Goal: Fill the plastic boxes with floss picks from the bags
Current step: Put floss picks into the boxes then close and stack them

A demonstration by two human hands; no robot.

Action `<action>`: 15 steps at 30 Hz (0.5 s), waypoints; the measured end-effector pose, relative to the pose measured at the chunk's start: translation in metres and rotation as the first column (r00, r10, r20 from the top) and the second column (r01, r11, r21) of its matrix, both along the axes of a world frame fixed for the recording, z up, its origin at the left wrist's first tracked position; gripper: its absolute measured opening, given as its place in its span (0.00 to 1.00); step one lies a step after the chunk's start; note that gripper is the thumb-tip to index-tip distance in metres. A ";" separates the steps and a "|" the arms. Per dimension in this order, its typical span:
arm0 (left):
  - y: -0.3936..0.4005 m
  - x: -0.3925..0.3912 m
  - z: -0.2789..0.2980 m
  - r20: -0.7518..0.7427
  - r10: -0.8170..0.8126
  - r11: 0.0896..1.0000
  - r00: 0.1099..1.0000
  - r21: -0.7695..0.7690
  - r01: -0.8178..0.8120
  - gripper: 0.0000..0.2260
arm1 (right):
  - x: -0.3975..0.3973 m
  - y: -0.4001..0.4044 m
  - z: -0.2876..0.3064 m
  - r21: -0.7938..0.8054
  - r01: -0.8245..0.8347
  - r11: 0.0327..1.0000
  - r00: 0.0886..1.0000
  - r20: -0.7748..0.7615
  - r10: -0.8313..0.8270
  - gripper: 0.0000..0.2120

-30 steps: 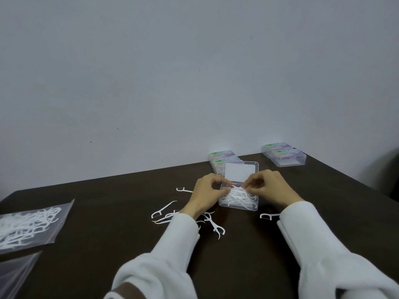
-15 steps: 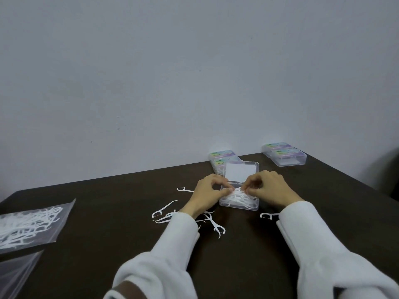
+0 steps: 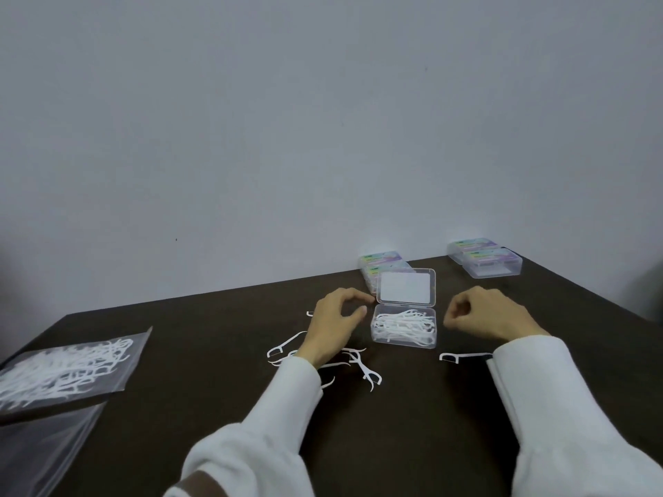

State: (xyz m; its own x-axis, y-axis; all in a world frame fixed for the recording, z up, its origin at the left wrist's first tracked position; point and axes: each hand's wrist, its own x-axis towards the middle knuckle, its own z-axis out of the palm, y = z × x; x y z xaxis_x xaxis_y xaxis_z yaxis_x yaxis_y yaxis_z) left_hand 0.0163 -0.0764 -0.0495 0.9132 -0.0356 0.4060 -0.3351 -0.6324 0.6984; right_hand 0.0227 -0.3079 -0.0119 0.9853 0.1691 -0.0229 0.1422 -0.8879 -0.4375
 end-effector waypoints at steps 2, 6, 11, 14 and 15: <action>0.010 -0.006 0.001 -0.017 0.024 1.000 1.000 0.008 -0.024 0.08 | -0.004 -0.004 -0.003 -0.057 0.007 0.998 0.994 -0.112 -0.013 0.02; 0.039 -0.018 -0.003 -0.076 0.129 0.988 0.989 0.096 -0.122 0.08 | -0.007 -0.004 -0.010 0.010 -0.018 1.000 0.975 -0.219 0.020 0.05; 0.074 -0.029 -0.009 -0.223 0.230 0.966 0.947 0.171 -0.194 0.12 | -0.015 0.016 -0.012 0.059 -0.058 0.997 0.988 -0.140 0.066 0.05; 0.082 -0.038 -0.009 -0.266 0.218 0.962 0.939 0.219 -0.161 0.12 | -0.022 0.038 -0.015 0.039 -0.096 0.995 0.993 -0.064 0.099 0.07; 0.082 -0.040 -0.009 -0.267 0.206 0.966 0.942 0.211 -0.151 0.12 | -0.023 0.045 -0.016 0.025 -0.097 0.995 0.995 -0.022 0.098 0.07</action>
State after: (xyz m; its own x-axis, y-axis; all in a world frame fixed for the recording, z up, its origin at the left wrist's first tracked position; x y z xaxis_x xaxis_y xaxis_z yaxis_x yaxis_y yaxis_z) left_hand -0.0235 0.0057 -0.0583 0.9874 0.0894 0.1309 -0.0097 -0.7901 0.6129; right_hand -0.0007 -0.2629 -0.0275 0.9633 0.2653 -0.0400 0.2175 -0.8595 -0.4625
